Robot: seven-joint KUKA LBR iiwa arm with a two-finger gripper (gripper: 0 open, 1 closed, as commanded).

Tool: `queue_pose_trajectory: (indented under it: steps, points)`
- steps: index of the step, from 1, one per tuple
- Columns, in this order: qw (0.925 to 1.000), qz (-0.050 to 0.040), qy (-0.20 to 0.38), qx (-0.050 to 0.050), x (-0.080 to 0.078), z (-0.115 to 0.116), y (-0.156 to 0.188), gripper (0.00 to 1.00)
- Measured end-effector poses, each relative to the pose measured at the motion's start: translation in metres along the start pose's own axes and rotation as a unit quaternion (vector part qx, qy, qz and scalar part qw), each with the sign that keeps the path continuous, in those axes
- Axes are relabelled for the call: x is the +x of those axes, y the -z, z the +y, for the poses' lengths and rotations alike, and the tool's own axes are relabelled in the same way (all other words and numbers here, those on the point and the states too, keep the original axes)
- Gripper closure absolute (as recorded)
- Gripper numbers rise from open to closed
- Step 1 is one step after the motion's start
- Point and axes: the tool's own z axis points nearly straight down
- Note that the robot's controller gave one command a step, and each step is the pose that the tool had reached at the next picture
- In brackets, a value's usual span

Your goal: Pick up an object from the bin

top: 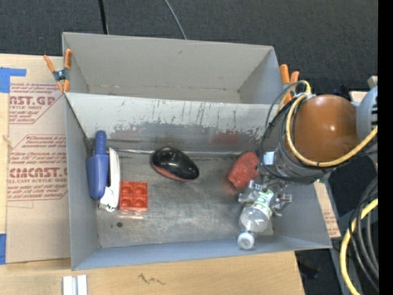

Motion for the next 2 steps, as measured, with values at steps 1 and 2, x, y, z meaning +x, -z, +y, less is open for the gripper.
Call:
queue_pose_trajectory:
  steps: [1, 2]
  points:
    - [1.0000, 0.0036, 0.005, -0.007, -0.006, 0.000, 0.064, 1.00]
    - [1.0000, 0.0022, -0.009, 0.002, -0.002, -0.009, 0.045, 1.00]
